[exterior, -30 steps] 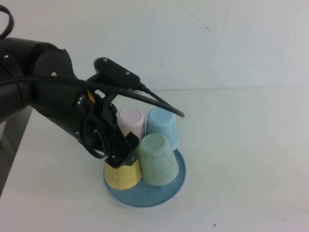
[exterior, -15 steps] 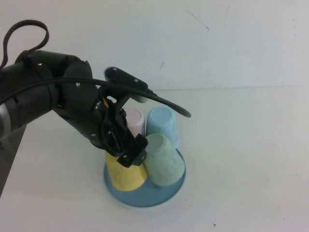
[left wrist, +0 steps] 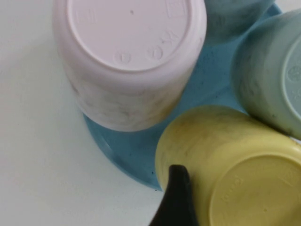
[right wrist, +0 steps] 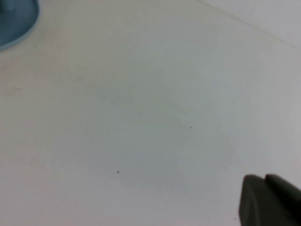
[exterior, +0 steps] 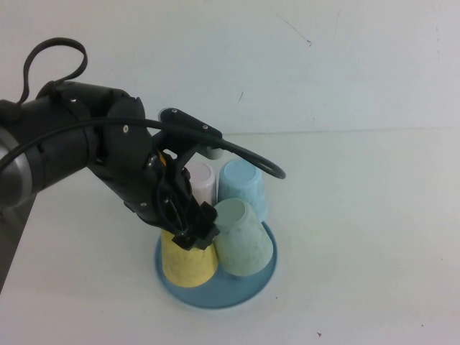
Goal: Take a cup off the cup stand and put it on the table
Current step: Pick up the cup from the rack
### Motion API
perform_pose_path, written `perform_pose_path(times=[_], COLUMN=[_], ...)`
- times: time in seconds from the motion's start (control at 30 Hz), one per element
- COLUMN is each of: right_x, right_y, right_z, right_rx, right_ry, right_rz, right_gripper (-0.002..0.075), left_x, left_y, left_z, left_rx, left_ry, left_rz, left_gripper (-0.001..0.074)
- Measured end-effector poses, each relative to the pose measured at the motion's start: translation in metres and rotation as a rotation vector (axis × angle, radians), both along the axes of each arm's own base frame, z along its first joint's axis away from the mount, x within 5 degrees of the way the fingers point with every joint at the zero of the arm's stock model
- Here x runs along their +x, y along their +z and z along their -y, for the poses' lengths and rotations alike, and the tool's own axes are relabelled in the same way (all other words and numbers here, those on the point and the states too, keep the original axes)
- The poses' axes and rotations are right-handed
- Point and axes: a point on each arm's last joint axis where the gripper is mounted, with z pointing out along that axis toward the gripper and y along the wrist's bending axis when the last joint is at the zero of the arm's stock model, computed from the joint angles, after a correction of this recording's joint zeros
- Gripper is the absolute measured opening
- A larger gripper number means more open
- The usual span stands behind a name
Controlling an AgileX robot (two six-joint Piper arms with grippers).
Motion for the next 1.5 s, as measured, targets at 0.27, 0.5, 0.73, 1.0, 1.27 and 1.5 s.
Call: perform_pose_path(times=[0.27,0.5,0.73,1.0,1.27,1.5], right_x=[0.000,0.000,0.000,0.000,0.000,0.001], right_y=[0.000,0.000,0.000,0.000,0.000,0.002], right_z=[0.000,0.000,0.000,0.000,0.000,0.001], right_rx=[0.000,-0.002,-0.002,-0.003,-0.015,-0.021], right_ry=[0.000,0.001,0.001,0.002,0.009,0.004], right_rz=[0.000,0.000,0.000,0.000,0.003,0.026], right_gripper=[-0.0003,-0.0003,-0.0003,-0.0003,-0.0003,-0.0003], left_x=[0.000,0.001,0.001,0.001,-0.002,-0.008], left_y=[0.000,0.000,-0.001,-0.001,0.002,0.038], left_z=[-0.001,-0.002,-0.003,-0.003,-0.006,-0.008], left_rx=[0.001,0.010,0.021,0.023,0.035,0.022], left_ry=[0.016,0.044,0.058,0.059,0.056,0.045], left_rz=[0.000,0.000,-0.004,-0.004,-0.017,-0.003], left_gripper=[0.0529,0.0563,0.0572,0.0526,0.0526,0.0526])
